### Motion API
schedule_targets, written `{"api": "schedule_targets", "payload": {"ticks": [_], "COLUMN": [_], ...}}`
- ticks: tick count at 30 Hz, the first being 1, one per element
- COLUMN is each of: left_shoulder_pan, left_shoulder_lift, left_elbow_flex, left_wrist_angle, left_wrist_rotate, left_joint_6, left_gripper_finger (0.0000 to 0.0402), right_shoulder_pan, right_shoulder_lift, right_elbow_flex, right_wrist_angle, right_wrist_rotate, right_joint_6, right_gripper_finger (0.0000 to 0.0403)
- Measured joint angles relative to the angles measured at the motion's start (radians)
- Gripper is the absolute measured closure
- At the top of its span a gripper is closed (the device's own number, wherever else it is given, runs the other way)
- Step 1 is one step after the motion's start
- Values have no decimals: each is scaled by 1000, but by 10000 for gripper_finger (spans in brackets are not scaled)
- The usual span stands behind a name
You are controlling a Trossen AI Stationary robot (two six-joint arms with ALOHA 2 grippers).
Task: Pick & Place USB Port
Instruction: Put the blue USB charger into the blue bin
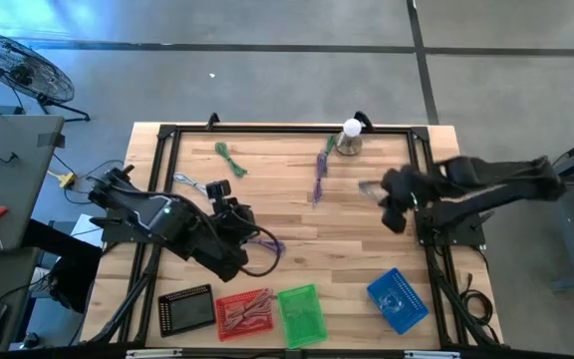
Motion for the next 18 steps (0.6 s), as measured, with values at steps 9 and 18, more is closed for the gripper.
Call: {"api": "schedule_targets", "payload": {"ticks": [9,18], "left_shoulder_pan": [0,0], "left_shoulder_lift": [0,0], "left_elbow_flex": [-114,-165], "left_wrist_angle": [2,85], "left_wrist_rotate": [-14,29], "left_joint_6": [-49,-53], "left_gripper_finger": [248,248], "right_shoulder_pan": [590,833], "right_shoulder_lift": [148,445], "right_elbow_flex": [0,0], "right_wrist_angle": [75,131], "right_wrist_rotate": [164,117], "right_joint_6": [611,1073], "right_gripper_finger": [403,403]}}
